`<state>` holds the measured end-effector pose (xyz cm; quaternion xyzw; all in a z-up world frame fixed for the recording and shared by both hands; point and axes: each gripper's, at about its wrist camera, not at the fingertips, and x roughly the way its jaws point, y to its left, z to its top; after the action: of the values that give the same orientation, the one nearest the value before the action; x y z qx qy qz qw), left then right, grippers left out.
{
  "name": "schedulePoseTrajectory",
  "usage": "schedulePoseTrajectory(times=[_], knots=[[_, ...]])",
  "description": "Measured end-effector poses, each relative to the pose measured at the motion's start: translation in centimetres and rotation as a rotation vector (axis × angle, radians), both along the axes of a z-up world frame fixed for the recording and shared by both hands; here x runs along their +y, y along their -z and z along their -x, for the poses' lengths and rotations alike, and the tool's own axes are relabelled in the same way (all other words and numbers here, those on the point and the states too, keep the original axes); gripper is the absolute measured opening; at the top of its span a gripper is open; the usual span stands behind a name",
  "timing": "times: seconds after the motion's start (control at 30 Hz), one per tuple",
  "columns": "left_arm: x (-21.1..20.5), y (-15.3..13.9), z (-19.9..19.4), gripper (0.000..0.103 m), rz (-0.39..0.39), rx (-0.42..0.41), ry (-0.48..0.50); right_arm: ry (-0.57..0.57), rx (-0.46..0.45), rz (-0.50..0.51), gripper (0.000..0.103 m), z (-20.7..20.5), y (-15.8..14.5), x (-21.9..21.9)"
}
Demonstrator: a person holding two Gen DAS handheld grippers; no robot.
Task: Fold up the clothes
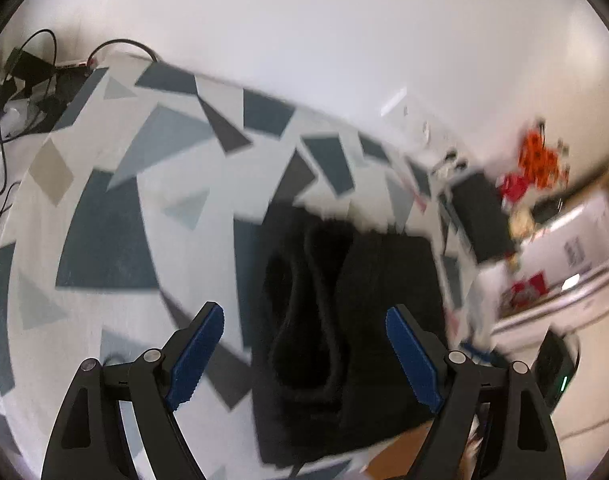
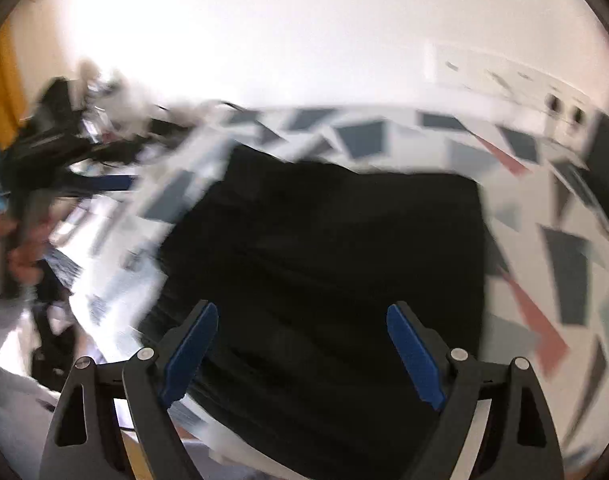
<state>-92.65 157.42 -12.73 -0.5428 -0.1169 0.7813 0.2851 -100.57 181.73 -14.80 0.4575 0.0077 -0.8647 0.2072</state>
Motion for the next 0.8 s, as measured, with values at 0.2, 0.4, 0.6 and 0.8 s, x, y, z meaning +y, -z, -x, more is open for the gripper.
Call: schedulePoseTrajectory(times=[0.2,0.4,0.6,0.8], knots=[[0.3,4.8,-4.8,0.083,0.104,-0.102,0.05,-0.104,-0.045,-0.051,0.089,-3.2,2.3,-1.9],[0.5,7.3,-7.5,0.083,0.179,-0.12,0.039,-0.197,-0.041,-0.089,0.089,-1.7,4.8,-3.8],[1.3,9.1,-8.5,0.084,0.254,-0.111,-0.021,-0.266,-0.102,-0.081,0.089,-1.3,5.6,-2.8],[3.1,9.0,-8.9,0.086,0.38,-0.06,-0.061,-0.353,-0.12,-0.062,0.089,0.3,5.3,-2.7]])
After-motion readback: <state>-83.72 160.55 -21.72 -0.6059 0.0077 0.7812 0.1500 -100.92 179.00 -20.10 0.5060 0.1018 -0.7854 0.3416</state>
